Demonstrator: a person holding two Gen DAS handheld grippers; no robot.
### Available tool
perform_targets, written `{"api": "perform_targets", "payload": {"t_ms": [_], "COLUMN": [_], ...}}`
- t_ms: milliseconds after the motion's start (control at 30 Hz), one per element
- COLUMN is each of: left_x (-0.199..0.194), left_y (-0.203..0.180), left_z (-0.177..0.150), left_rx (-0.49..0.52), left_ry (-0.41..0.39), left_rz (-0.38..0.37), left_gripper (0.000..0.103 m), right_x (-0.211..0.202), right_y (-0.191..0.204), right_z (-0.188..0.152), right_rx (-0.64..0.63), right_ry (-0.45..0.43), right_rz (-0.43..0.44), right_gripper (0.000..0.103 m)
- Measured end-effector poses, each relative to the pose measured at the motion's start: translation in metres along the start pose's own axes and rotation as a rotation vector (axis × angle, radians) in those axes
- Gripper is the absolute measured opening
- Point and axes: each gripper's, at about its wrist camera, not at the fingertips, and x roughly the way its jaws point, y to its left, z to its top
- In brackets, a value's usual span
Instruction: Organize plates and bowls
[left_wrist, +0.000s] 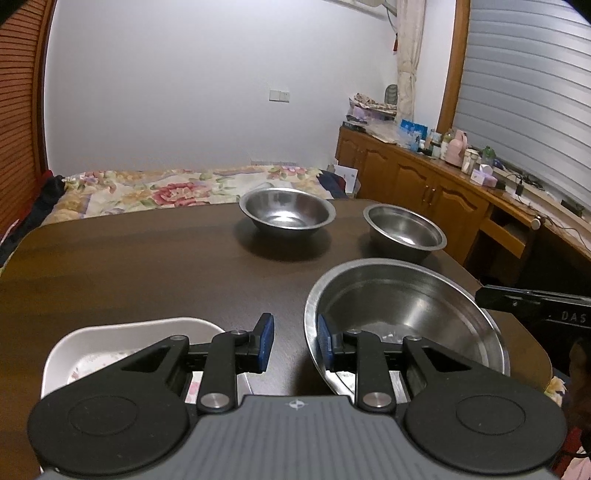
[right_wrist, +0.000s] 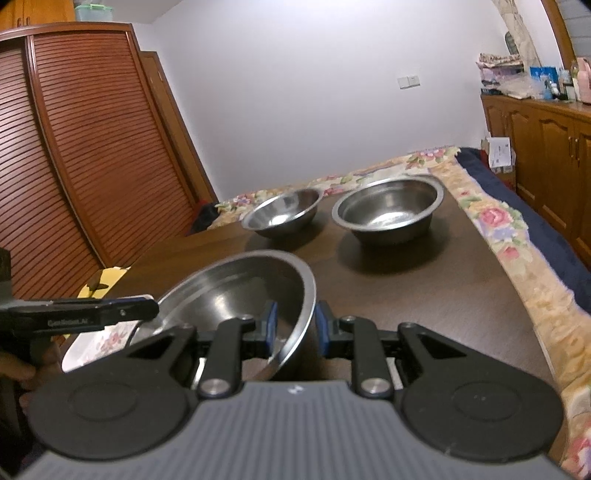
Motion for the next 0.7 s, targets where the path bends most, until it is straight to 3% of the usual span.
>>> {"api": "perform_targets", "payload": {"t_ms": [700], "left_x": [0.011], "left_y": [-0.021], "left_z": [0.057], "left_rx": [0.135], "left_ry": [-0.057], "left_rz": [0.003], "left_gripper": [0.029], "right_x": [0.000], "right_y": [-0.011], "right_z": [0.034], "right_rx": [-0.084], "right_ry": [-0.053], "right_rz": [-0.066], "right_gripper": [0.025]}}
